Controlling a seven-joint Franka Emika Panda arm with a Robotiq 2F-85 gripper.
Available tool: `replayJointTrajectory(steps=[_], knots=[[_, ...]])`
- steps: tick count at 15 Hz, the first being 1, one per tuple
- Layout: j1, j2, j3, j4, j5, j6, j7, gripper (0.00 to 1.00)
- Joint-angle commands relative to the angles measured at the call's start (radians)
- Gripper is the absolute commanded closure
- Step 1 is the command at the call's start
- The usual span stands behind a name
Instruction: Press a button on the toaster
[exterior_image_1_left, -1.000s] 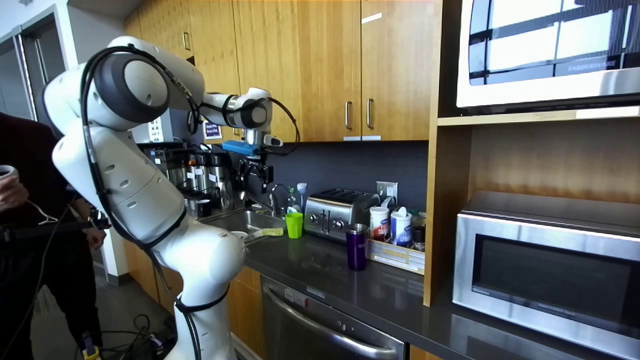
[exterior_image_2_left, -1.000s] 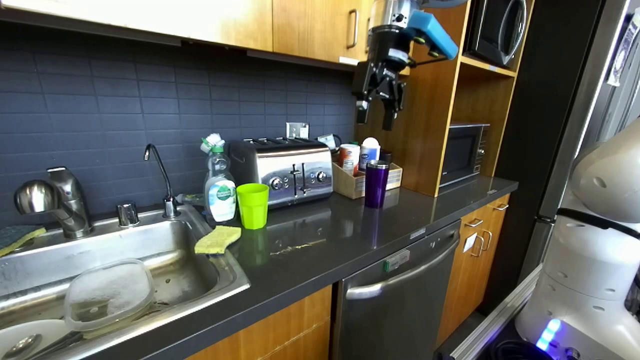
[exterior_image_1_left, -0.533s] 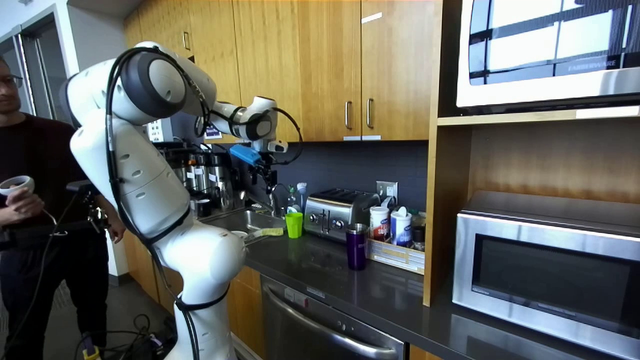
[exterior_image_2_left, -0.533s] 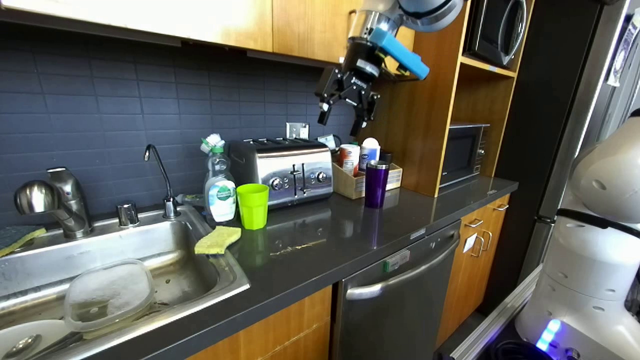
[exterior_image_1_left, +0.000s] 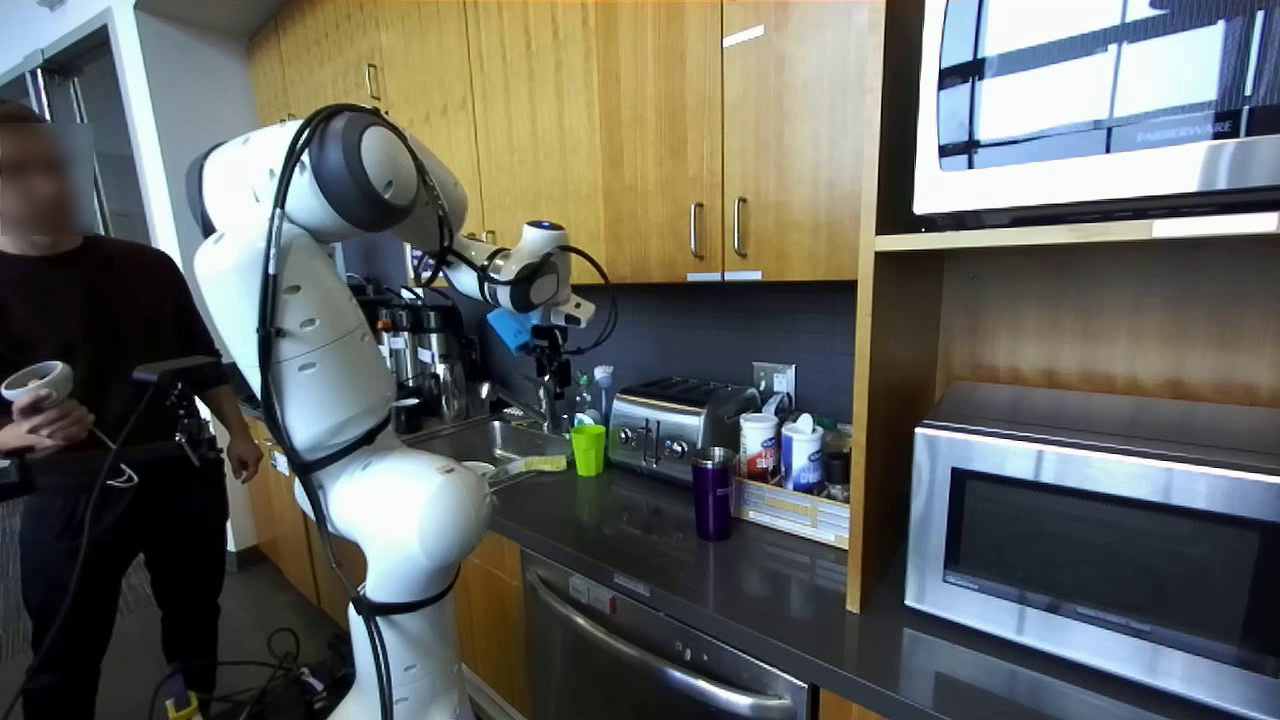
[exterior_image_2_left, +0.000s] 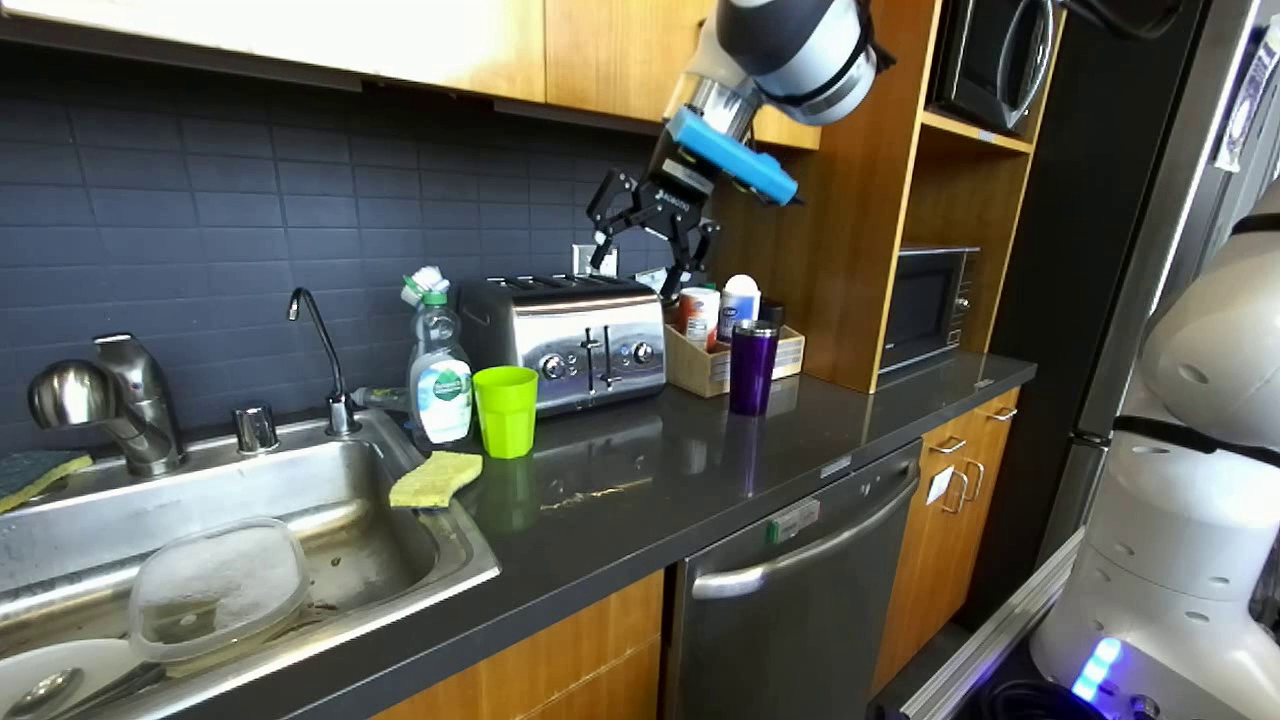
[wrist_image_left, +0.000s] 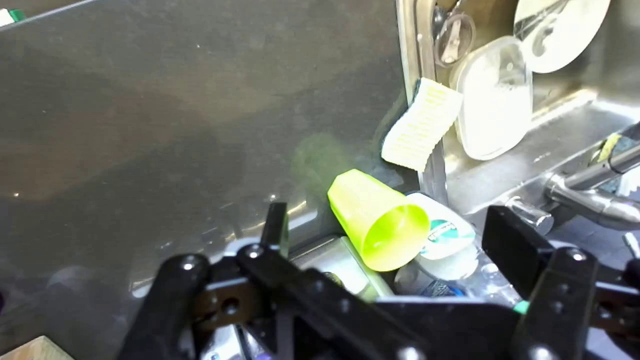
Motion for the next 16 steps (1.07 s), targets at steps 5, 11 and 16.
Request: replayJointTrajectory(steps=[5,11,16], knots=[[-0.052,0.045,-0.003,0.044,-0.131,0.062,0.137,0.00],[-0.068,0.042,-0.023,0.053,-0.204,0.055,0.149,0.00],[-0.062,0.043,-0.023,0.051,-0.203,0.055,0.148,0.00]])
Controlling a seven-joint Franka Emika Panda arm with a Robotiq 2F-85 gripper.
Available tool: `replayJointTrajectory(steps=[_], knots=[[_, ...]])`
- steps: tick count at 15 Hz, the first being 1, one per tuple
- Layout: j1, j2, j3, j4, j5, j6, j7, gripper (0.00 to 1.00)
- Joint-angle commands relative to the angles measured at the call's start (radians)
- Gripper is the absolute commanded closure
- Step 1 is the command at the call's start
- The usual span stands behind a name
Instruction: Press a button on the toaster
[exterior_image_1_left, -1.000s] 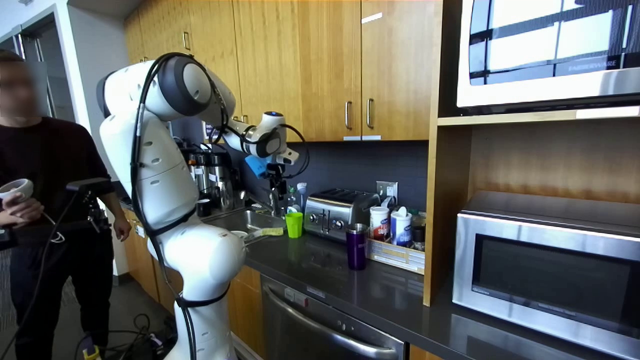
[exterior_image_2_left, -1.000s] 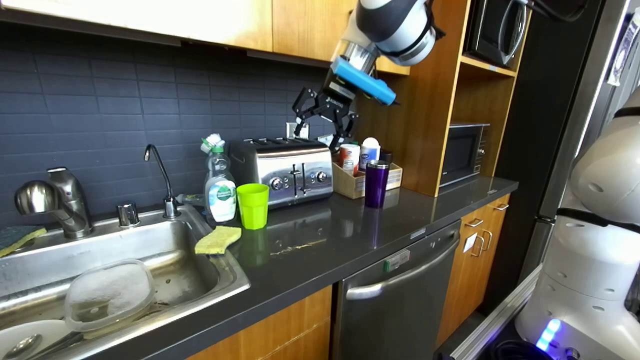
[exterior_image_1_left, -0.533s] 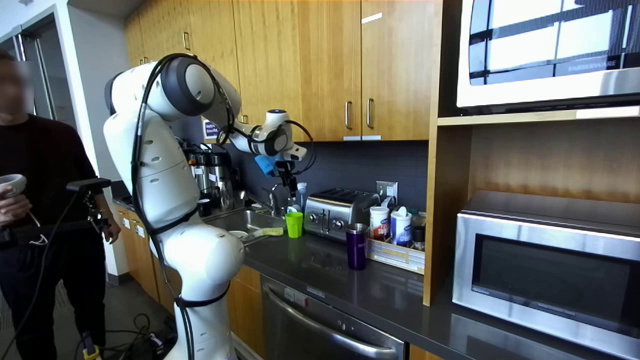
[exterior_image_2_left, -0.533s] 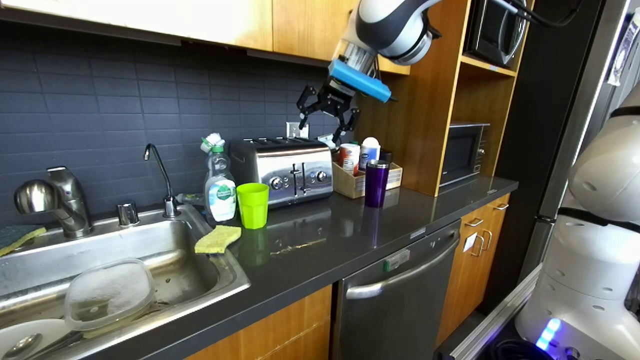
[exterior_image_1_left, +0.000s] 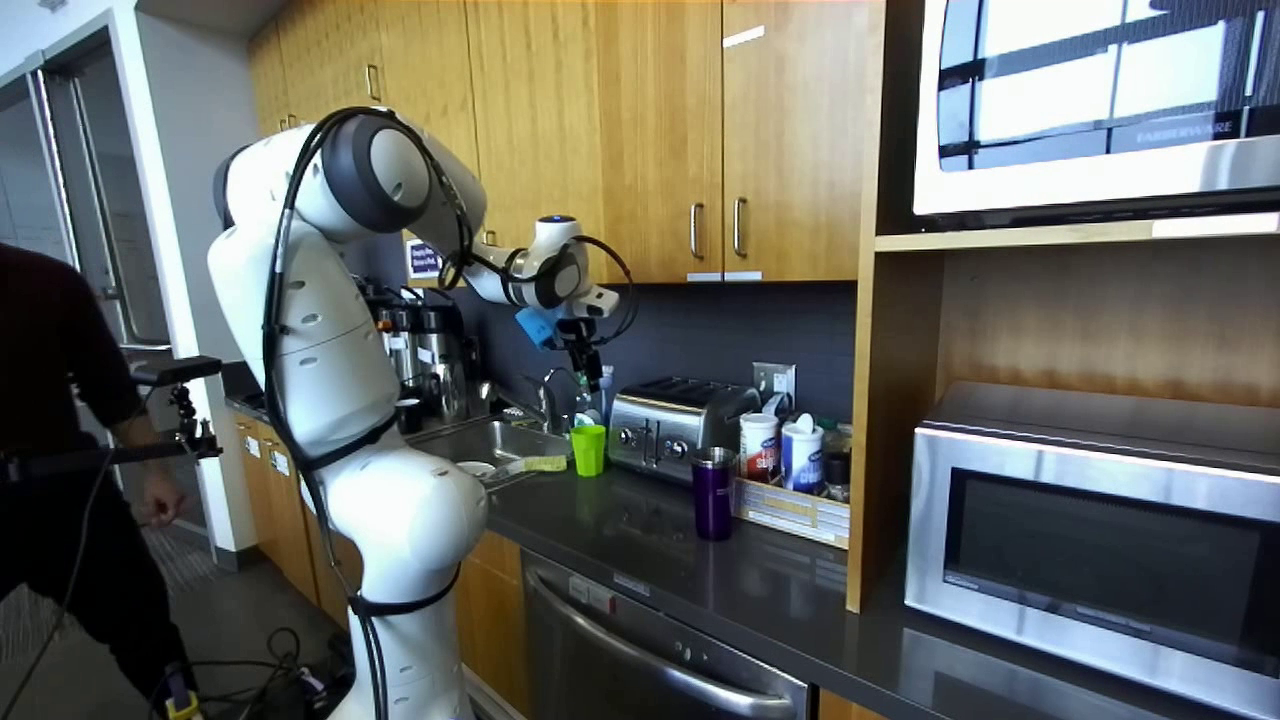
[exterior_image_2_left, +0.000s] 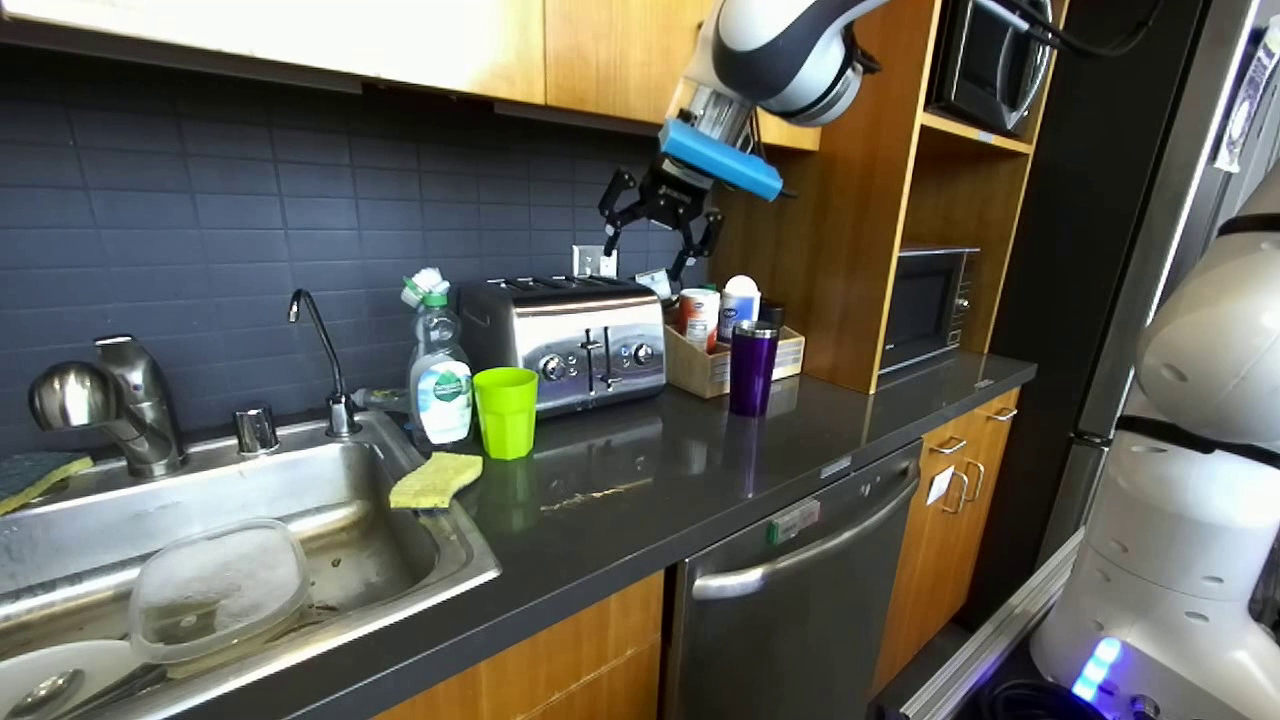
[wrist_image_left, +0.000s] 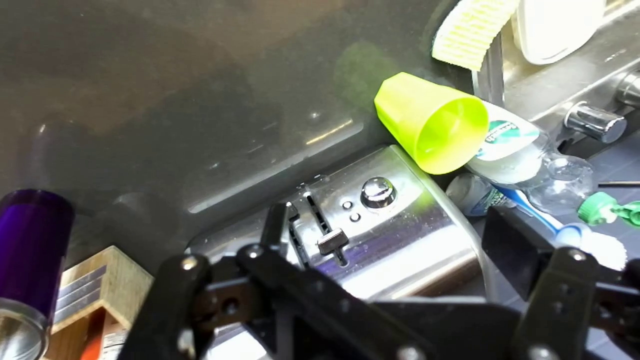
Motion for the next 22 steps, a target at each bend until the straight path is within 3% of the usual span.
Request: replayJointTrajectory(steps=[1,11,22], knots=[[0.012,0.001,-0.012,0.001,-0.005,-0.002,0.003,0.00],[0.012,0.001,-0.012,0.001,-0.005,-0.002,0.003,0.00],[-0.024,0.077,-0.050,0.002,0.012,0.105,0.110,0.00]])
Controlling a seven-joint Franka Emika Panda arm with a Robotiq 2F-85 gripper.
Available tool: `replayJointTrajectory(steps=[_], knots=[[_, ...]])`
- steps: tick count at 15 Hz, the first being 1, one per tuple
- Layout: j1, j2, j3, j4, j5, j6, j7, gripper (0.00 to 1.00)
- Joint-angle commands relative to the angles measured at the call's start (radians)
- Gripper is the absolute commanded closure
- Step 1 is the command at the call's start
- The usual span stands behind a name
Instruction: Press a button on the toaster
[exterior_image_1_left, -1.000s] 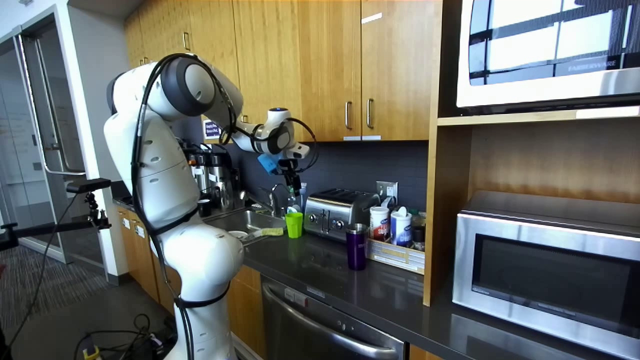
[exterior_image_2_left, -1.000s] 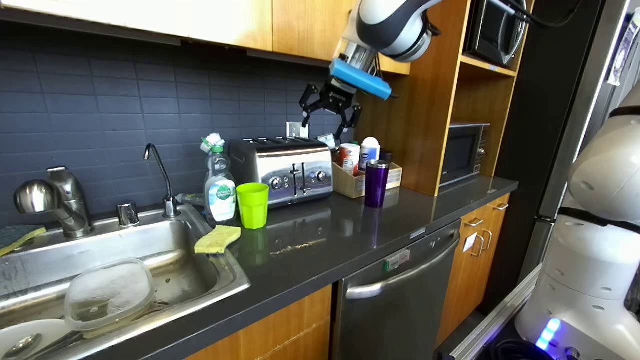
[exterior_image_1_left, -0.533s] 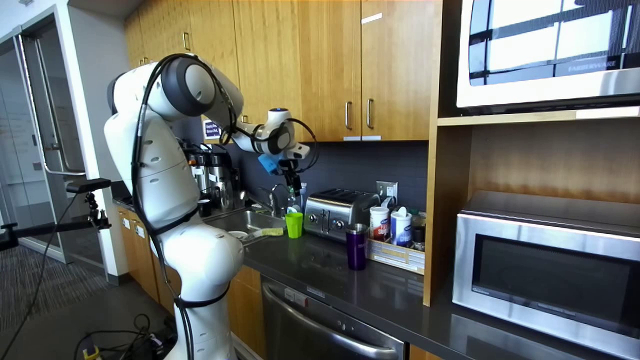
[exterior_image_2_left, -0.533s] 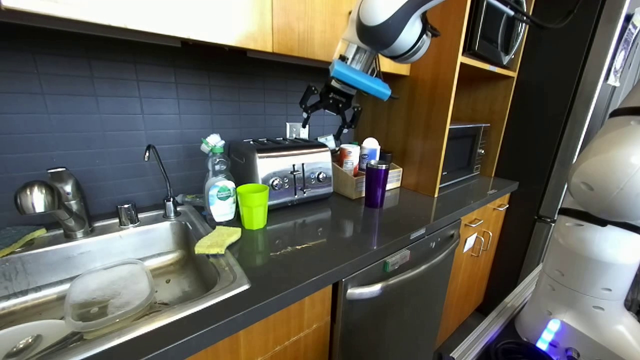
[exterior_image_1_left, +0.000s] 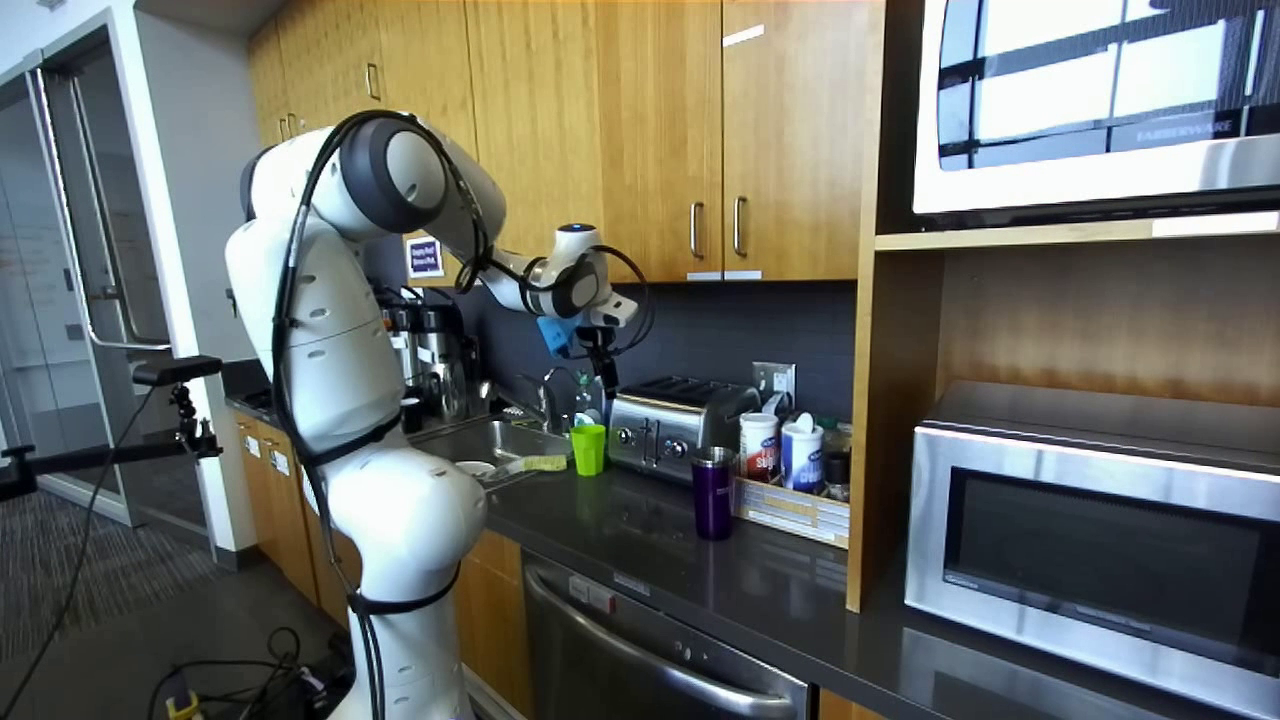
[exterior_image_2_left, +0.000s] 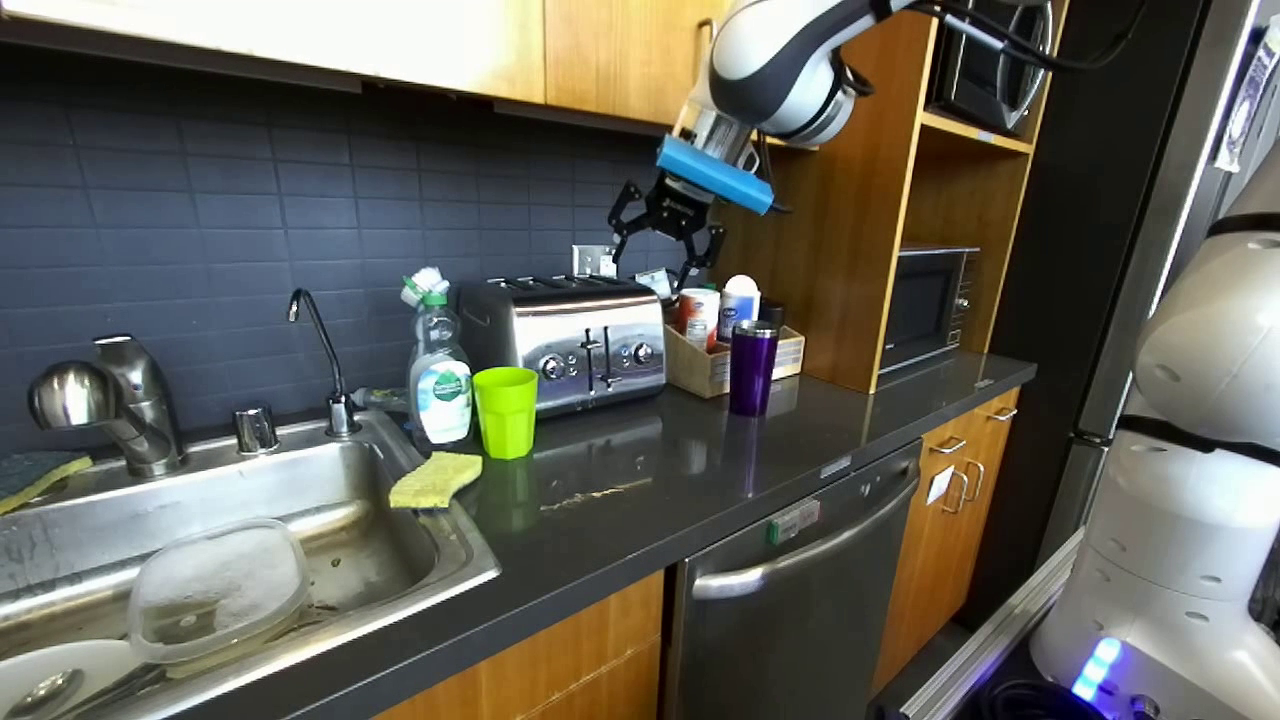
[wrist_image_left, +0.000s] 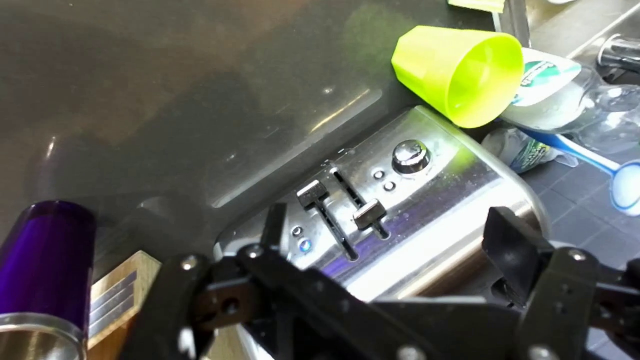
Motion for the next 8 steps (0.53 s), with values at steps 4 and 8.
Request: replayJointTrajectory(steps=[4,8], knots=[[0.004,0.032,-0.039,-0.038,0.040,0.111,0.074,0.00],[0.012,0.034,-0.067,-0.085,0.107,0.188,0.057,0.00]])
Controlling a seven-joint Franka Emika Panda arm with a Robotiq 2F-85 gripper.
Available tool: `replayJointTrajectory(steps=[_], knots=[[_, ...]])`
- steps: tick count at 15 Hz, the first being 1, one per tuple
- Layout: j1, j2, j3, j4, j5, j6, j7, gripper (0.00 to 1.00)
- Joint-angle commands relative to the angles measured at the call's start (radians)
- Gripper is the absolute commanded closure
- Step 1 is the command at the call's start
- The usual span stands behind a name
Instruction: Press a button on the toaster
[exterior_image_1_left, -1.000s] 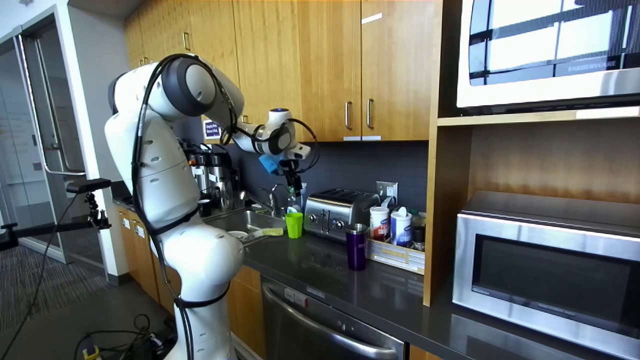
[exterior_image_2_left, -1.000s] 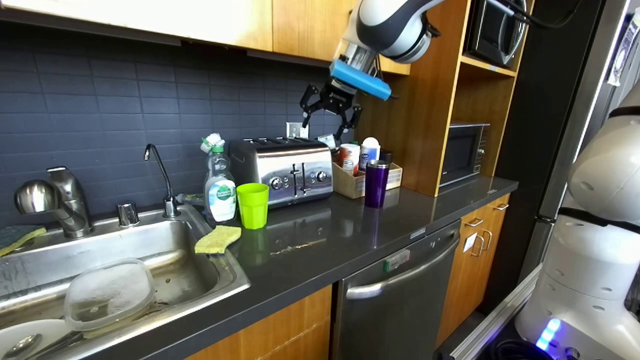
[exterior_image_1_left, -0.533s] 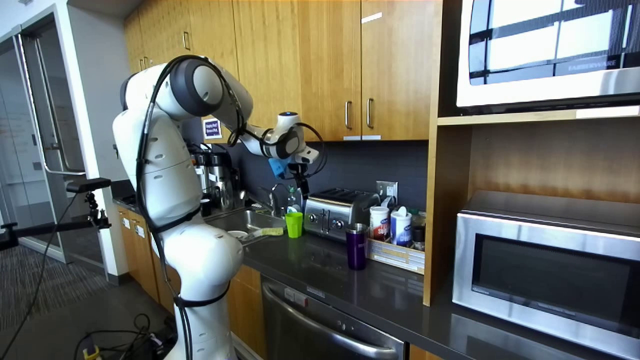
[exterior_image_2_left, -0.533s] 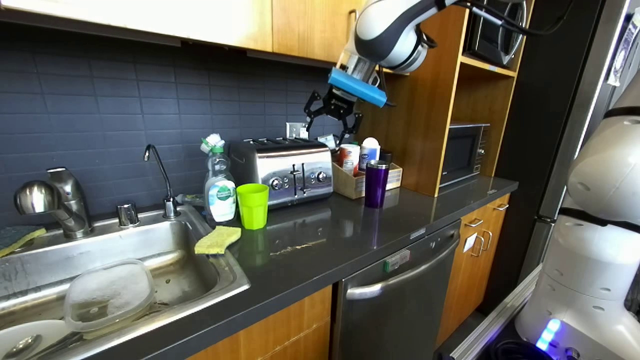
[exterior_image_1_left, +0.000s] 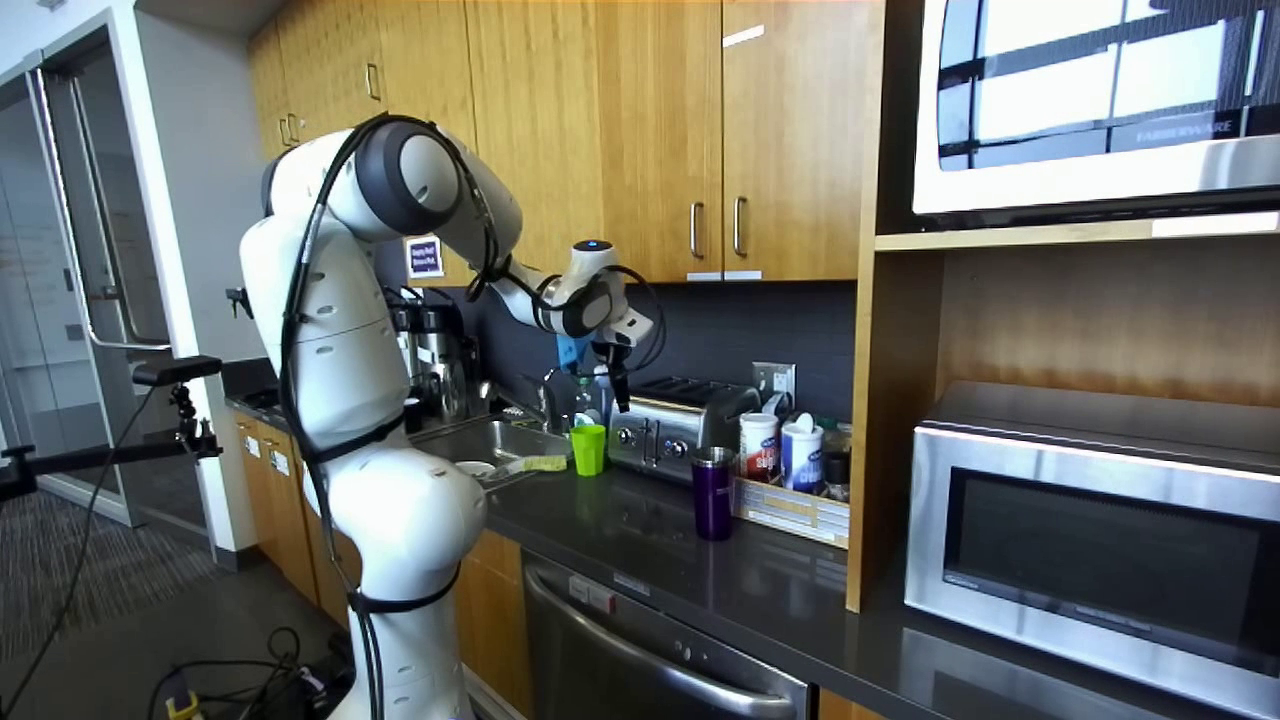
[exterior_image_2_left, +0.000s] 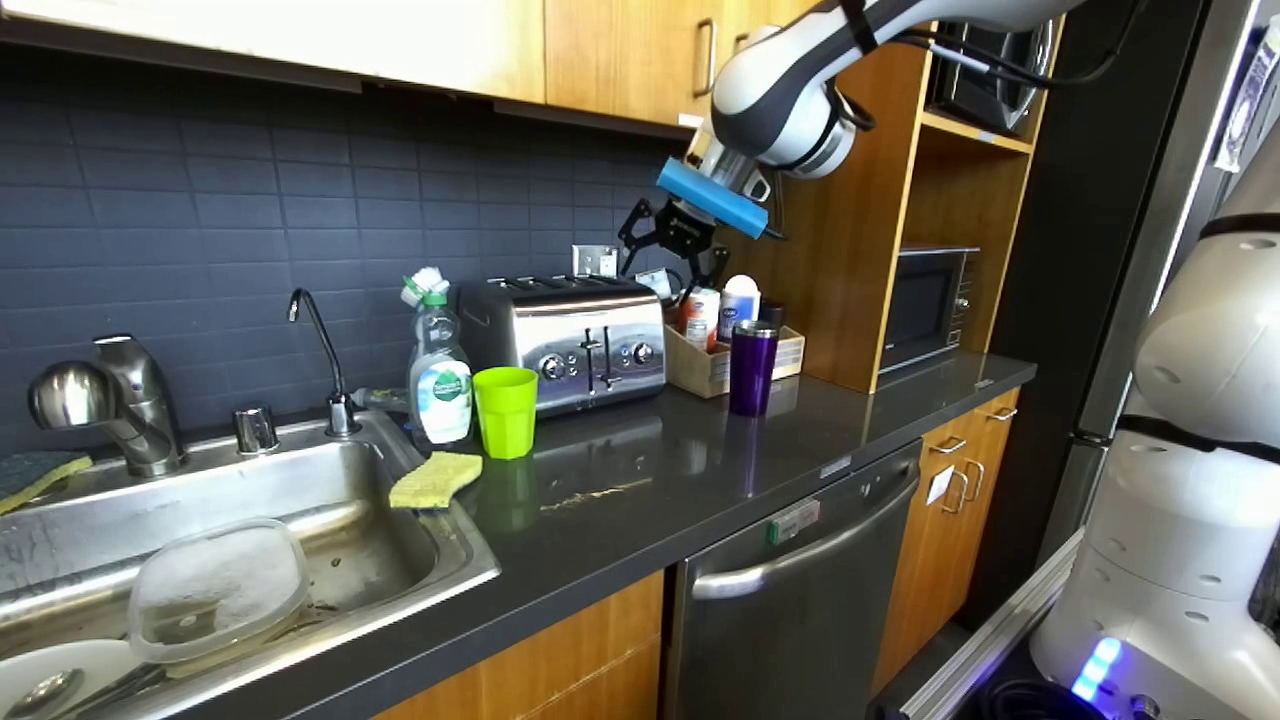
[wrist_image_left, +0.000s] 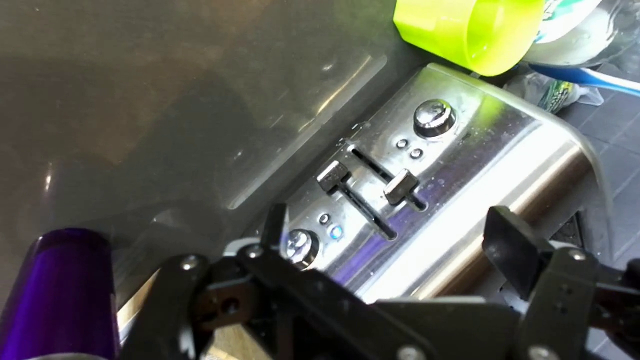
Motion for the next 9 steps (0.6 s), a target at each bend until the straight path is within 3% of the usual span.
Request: replayJointTrajectory(steps=[1,9], knots=[[0.016,-0.005,-0.025,-0.049,0.064,0.080,-0.001,0.00],[0.071,0.013,-0.052,-0.147,0.282,0.246,-0.051,0.00]])
